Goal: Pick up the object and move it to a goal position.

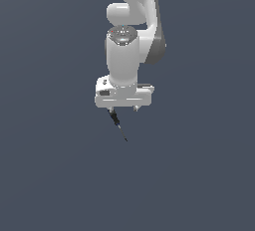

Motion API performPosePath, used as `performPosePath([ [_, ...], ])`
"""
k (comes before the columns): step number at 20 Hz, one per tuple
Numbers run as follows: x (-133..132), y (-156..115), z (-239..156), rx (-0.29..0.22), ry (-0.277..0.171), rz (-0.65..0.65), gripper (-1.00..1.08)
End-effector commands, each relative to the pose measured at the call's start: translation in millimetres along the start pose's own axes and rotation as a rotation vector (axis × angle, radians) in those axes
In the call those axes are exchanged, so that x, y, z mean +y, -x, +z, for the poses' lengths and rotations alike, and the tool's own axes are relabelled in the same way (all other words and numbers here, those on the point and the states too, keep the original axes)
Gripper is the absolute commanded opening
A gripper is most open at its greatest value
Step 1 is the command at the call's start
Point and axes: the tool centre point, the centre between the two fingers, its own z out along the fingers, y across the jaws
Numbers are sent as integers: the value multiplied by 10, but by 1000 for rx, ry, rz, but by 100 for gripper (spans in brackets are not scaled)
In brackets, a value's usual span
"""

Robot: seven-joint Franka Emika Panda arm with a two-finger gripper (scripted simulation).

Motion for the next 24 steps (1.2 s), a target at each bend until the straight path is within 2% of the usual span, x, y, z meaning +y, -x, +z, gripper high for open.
performPosePath([
  [1,0,0,0,0,0,0,100],
  [14,72,39,-135,-12,2,10,100],
  [24,129,80,123,-15,1,-66,100],
])
